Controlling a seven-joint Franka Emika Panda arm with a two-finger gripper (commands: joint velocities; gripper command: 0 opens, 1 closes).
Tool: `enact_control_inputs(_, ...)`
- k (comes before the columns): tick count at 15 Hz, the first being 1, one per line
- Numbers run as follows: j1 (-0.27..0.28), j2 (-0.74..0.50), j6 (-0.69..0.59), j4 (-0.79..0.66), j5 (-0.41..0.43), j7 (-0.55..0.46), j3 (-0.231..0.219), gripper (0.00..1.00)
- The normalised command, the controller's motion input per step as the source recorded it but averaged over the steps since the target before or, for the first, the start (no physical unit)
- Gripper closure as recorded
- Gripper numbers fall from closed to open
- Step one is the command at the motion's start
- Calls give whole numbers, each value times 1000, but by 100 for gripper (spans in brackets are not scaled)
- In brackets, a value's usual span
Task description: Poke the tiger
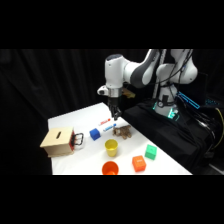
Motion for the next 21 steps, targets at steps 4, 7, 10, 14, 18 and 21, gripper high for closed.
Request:
enact_control_inputs(4,-26,18,366,-243,6,-41,12,100)
enact_control_inputs(7,-15,153,401,-178,13,-59,14,95)
enact_control_inputs(10,7,255,405,-90,-16,-45,6,95)
enact_control_inputs(14,1,397,400,35,65,-151,14,97)
enact_control_inputs(18,-52,464,334,141,152,-250,76,95)
enact_control_inputs(21,-30,371,181,129,108,-194,60,96)
